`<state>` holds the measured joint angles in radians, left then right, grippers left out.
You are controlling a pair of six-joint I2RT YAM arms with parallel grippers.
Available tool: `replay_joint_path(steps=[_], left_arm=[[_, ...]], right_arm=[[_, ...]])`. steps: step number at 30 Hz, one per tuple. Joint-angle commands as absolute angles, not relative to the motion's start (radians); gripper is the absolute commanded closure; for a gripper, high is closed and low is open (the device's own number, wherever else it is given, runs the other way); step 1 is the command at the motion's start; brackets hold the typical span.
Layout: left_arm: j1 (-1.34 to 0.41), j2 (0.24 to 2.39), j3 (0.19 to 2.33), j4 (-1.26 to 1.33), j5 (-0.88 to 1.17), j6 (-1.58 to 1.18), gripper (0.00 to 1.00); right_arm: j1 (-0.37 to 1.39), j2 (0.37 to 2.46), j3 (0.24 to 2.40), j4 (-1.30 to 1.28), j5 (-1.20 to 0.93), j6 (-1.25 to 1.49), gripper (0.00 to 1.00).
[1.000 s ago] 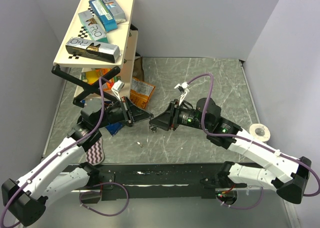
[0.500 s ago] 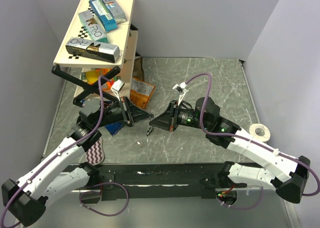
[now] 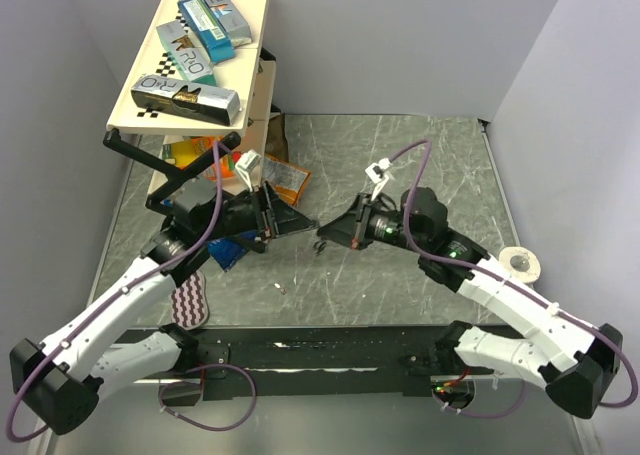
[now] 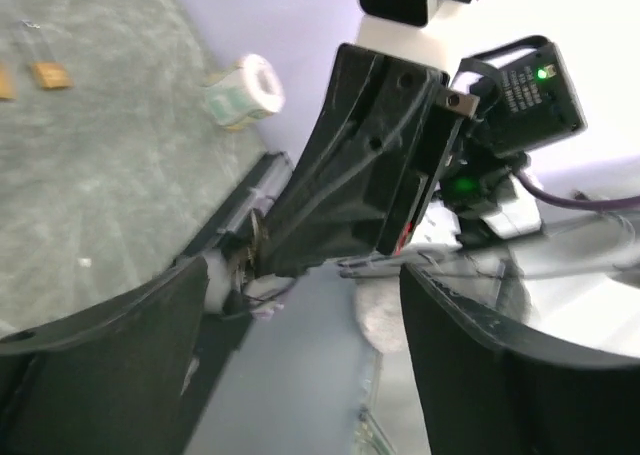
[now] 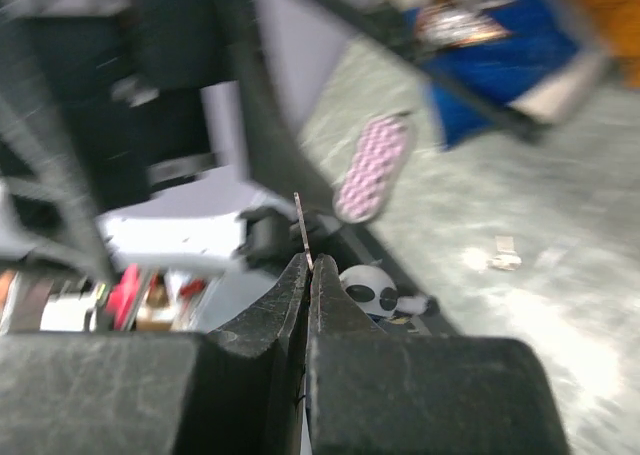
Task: Unlock with the key
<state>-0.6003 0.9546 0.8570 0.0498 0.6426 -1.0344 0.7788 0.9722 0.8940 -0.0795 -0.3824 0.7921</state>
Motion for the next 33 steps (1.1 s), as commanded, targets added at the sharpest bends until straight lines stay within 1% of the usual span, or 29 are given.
replay_joint_path(steps=[1,4,6,9,12,13,16,18,22,25,33], left_arm=[[-0.623,1.038,0.983,-0.150,0.563,-0.889,0.14],[-0.666,1.125,1.054,-0.225,0.473,-0.850,0.13],[-0.701,1.176,1.107,-0.262,0.382,-0.847,0.13],[-0.742,1.297,1.185,-0.321,0.290,-0.832,0.10],[-0.799,1.426,1.267,-0.331,0.238,-0.802,0.10],[-0.810,1.493,1.293,-0.337,0.233,-0.796,0.11],[-0.818,1.601,1.399,-0.402,0.209,-0.799,0.12],[-0.818,1.626,1.424,-0.403,0.207,-0.799,0.12],[-0.819,1.618,1.387,-0.338,0.222,-0.811,0.12],[-0.847,1.637,1.390,-0.325,0.187,-0.802,0.13],[-0.920,1.839,1.578,-0.391,0.160,-0.767,0.14]], right_arm=[[0.607,0.902,0.855,-0.159,-0.397,0.804,1.00],[0.520,0.867,0.883,-0.270,-0.382,0.755,1.00],[0.486,0.842,0.910,-0.398,-0.307,0.733,1.00],[0.416,0.799,0.939,-0.491,-0.233,0.729,1.00],[0.371,0.769,0.966,-0.556,-0.183,0.729,1.00],[0.365,0.765,0.991,-0.575,-0.169,0.727,1.00],[0.353,0.762,1.026,-0.606,-0.161,0.716,1.00],[0.351,0.762,1.034,-0.615,-0.166,0.712,1.00],[0.353,0.736,1.019,-0.621,-0.166,0.718,1.00],[0.351,0.715,0.997,-0.624,-0.147,0.732,1.00],[0.353,0.681,1.058,-0.687,-0.098,0.707,1.00]])
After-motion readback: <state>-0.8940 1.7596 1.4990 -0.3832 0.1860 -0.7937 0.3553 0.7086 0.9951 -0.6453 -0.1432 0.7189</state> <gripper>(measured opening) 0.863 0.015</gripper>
